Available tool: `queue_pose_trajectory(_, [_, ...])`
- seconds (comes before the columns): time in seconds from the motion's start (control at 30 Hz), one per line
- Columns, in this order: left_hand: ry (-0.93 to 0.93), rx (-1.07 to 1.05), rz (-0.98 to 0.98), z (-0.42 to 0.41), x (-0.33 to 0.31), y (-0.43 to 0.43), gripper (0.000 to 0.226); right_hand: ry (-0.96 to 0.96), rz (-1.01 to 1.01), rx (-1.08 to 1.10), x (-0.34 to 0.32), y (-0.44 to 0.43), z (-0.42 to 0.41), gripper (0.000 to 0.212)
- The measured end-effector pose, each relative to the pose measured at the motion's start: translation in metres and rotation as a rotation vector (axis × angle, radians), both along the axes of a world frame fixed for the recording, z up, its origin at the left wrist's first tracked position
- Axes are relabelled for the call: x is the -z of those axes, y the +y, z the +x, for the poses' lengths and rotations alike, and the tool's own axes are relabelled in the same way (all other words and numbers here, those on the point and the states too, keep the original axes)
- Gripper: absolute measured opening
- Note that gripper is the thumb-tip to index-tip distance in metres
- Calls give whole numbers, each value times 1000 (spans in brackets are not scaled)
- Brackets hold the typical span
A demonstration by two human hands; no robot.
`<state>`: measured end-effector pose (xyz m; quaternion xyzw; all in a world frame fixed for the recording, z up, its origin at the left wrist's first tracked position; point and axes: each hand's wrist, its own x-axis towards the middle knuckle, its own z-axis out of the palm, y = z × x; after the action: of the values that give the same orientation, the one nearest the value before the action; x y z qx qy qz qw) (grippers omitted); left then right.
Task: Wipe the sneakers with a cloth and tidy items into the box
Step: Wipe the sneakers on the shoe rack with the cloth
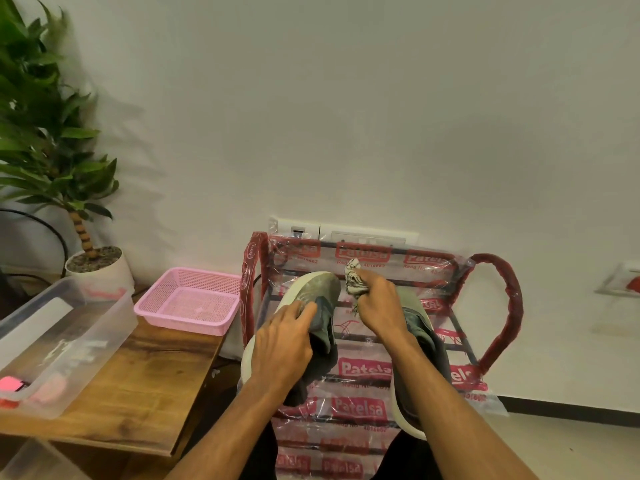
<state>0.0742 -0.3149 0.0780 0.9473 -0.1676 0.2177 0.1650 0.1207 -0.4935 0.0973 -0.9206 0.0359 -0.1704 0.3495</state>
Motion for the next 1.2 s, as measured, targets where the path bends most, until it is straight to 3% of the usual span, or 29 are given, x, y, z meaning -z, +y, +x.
queue_pose_trajectory(0.2, [123,86,98,-6,19,-7,47,20,-128,-82,3,3,8,56])
queue_pose_trajectory(0.47, [-9,103,13,-4,7,1,39,65,-172,-331,28,34,-11,63])
queue_pose_trajectory(0.67, [-68,78,52,-7,-3,-1,40,53,-519,-209,13,23,5,66])
queue_pose_trajectory(0.8, [-77,76,62,-6,-2,3,40,155,-478,-169,0,30,15,54])
queue_pose_trajectory(0.97, [-134,94,57,-5,-3,3,39,172,-378,-368,5,30,2,46])
queue_pose_trajectory(1.2, [-57,127,74,2,7,1,32,152,-628,-265,2,22,12,63])
